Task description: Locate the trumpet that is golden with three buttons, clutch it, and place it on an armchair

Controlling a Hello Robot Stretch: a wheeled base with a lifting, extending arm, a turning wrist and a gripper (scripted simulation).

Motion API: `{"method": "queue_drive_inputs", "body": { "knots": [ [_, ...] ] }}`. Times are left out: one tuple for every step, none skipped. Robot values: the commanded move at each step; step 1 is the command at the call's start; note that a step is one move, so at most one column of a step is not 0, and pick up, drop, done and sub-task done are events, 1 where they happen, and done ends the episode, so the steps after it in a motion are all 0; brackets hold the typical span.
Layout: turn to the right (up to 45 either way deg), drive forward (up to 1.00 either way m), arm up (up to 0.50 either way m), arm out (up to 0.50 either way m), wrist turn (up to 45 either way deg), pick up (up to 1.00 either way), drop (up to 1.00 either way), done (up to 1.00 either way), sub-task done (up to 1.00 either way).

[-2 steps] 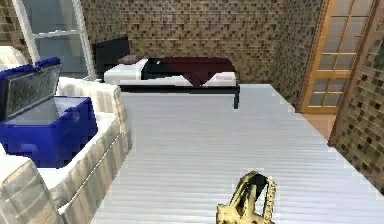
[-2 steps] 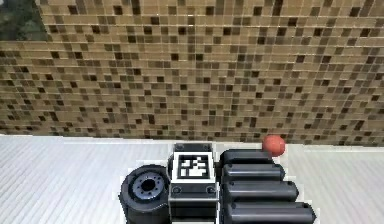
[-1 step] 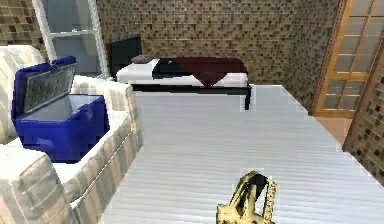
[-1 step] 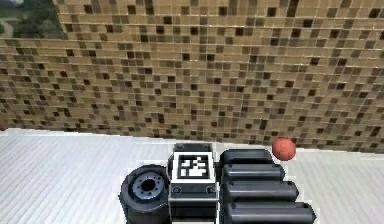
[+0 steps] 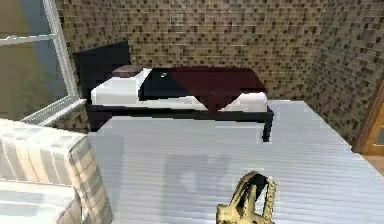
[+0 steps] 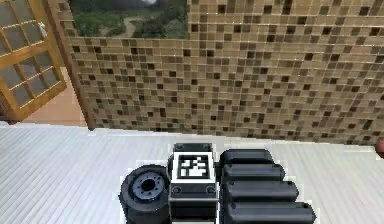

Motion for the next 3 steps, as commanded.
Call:
{"method": "queue_drive_inputs", "body": {
  "knots": [
    [-6.0,0.0,0.0,0.0,0.0,0.0,0.0,0.0,0.0],
    [0.0,0.25,0.0,0.0,0.0,0.0,0.0,0.0,0.0],
    [30.0,0.0,0.0,0.0,0.0,0.0,0.0,0.0,0.0]
  ]
}}
